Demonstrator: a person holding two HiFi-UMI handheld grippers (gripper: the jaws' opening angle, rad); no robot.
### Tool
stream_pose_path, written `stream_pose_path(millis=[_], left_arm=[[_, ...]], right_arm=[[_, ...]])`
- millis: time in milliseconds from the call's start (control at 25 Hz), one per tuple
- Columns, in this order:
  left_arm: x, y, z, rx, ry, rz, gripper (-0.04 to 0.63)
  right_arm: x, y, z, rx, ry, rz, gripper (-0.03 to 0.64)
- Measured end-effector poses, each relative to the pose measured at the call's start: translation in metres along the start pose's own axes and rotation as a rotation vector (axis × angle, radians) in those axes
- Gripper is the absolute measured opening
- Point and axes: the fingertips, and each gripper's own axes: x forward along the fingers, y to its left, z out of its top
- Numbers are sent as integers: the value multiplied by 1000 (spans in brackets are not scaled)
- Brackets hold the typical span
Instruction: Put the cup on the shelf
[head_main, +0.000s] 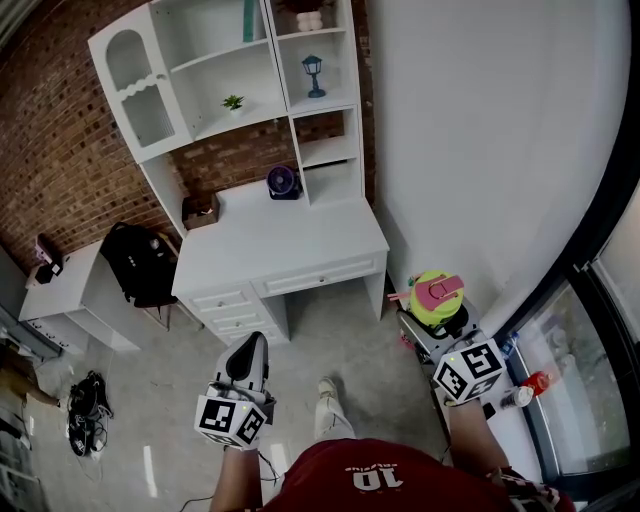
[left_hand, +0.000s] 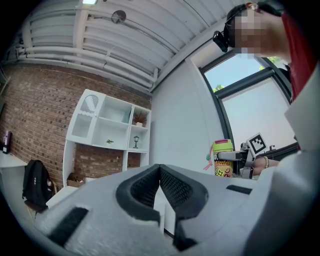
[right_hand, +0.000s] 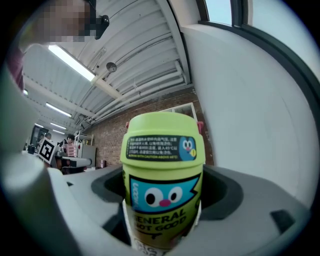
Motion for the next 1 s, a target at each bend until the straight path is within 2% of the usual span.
stream_pose_path(millis=[440, 760, 1000], left_arm=[[12, 11, -8, -4, -1, -3, -3], [57, 45, -17, -72, -11, -24, -3], [103, 78, -15, -20, -11, -11, -3]], right_arm=[[14, -6, -1, 2, -10, -11, 408], [60, -19, -6, -13, -17, -10, 408], [117, -37, -1, -1, -24, 2, 408]])
